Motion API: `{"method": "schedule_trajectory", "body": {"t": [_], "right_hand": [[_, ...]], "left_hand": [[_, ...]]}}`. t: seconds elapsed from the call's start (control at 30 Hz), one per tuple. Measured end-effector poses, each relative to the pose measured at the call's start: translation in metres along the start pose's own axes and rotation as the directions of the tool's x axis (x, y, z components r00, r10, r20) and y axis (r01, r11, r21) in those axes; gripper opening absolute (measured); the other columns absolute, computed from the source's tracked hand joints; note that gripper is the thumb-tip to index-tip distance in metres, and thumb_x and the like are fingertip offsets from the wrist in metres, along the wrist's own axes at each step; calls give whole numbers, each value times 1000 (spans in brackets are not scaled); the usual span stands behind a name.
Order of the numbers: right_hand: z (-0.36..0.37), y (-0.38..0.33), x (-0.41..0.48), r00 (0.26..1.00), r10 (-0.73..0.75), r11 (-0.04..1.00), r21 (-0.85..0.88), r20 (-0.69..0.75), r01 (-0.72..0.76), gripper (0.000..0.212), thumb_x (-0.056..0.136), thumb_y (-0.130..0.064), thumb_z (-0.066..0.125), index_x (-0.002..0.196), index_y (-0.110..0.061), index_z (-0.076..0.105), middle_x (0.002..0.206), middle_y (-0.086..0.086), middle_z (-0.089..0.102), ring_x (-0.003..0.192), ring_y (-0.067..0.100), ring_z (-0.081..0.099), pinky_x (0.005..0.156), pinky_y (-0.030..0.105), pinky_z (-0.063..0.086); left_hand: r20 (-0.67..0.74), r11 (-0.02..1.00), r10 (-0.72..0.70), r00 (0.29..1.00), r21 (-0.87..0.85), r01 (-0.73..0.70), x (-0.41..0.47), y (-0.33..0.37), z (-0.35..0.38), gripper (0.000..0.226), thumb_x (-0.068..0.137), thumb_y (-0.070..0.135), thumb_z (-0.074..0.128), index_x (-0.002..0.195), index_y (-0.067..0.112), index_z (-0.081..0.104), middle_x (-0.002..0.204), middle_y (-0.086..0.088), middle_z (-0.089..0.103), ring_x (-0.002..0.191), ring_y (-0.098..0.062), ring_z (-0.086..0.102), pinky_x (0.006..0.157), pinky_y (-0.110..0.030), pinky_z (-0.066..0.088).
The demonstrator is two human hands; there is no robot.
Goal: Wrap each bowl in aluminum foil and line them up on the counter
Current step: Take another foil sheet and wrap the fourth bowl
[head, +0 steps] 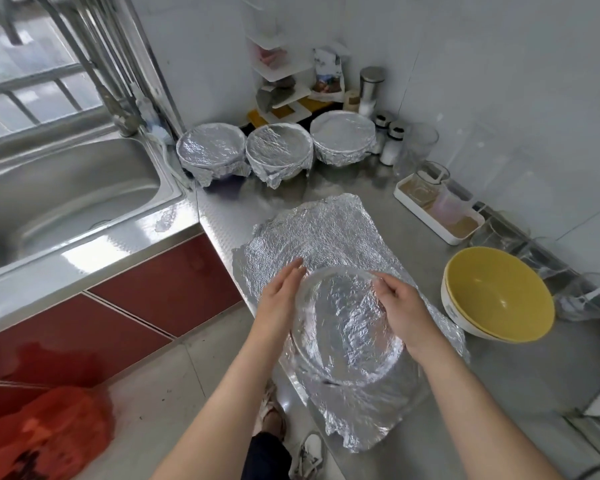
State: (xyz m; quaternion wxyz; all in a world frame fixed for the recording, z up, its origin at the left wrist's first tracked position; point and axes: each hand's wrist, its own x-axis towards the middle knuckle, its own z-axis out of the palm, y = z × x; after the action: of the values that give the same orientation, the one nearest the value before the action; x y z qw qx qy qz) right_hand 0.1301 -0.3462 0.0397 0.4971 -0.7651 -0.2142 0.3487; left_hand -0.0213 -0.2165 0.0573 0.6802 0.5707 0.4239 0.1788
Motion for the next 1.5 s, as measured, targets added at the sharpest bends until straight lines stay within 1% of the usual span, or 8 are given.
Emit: {"method": "schedule_trajectory", "body": {"t": [0.27,0.4,0.6,0.7,0.9,1.17,1.3,1.5], "right_hand": [[38,-48,41,961,154,924,378,-230,-58,33,101,-27,47,73,-13,59,65,-4,46,59,10,40,63,28,36],[73,-81,57,954,177,886,461,-241,-48,21,101,-24,47,102,-5,55,70,-2,53,66,11,49,74,31,48],[121,-112,88,959,195,868,491,-203,-73,26,102,-29,45,103,-8,60,74,0,50,77,19,44,70,33,38],[146,-124,114,977,142,880,471,-159,-51,23,101,-30,45,100,-18,66,84,2,58,80,19,48,67,32,39],[184,-128,168,995,90,901,429,-31,-68,35,98,-33,48,129,-20,56,126,2,62,119,24,56,105,46,41],[220,-114,224,972,209,872,429,106,-234,50,96,-39,53,142,-23,43,142,0,49,130,22,45,113,52,30],[221,-103,235,967,228,880,401,114,-255,52,92,-42,54,139,-23,46,140,1,51,129,22,46,113,53,29],[212,-119,237,988,142,935,320,64,-155,52,101,-31,44,149,-18,29,148,-4,37,134,14,36,105,28,27]], "left_hand": [[-199,990,123,972,-43,-134,-6,36,-35,49,91,53,58,137,38,46,139,16,45,131,-10,44,111,-45,37],[-231,985,121,965,-91,-146,-3,44,-46,85,70,78,58,144,45,33,152,14,34,139,-11,35,114,-46,33],[-353,978,120,928,-116,-171,42,64,-78,58,94,49,55,147,37,34,154,13,33,139,-6,32,115,-34,28],[-322,974,92,942,-167,-153,84,68,-106,53,85,50,54,137,42,49,140,10,54,128,-14,52,109,-44,40],[-354,956,-60,933,-289,-48,150,67,-150,47,85,40,47,130,29,58,130,-3,62,124,-27,55,108,-51,40],[-374,935,-197,907,-350,59,206,29,-169,38,84,43,45,113,34,67,114,1,71,109,-23,64,101,-51,46],[-399,960,-184,898,-269,77,207,21,-162,42,92,37,37,129,44,56,125,6,63,116,-17,58,104,-46,44],[-367,971,-108,924,-238,19,206,8,-163,47,93,12,45,134,35,54,128,9,63,118,-12,58,106,-41,43]]}}
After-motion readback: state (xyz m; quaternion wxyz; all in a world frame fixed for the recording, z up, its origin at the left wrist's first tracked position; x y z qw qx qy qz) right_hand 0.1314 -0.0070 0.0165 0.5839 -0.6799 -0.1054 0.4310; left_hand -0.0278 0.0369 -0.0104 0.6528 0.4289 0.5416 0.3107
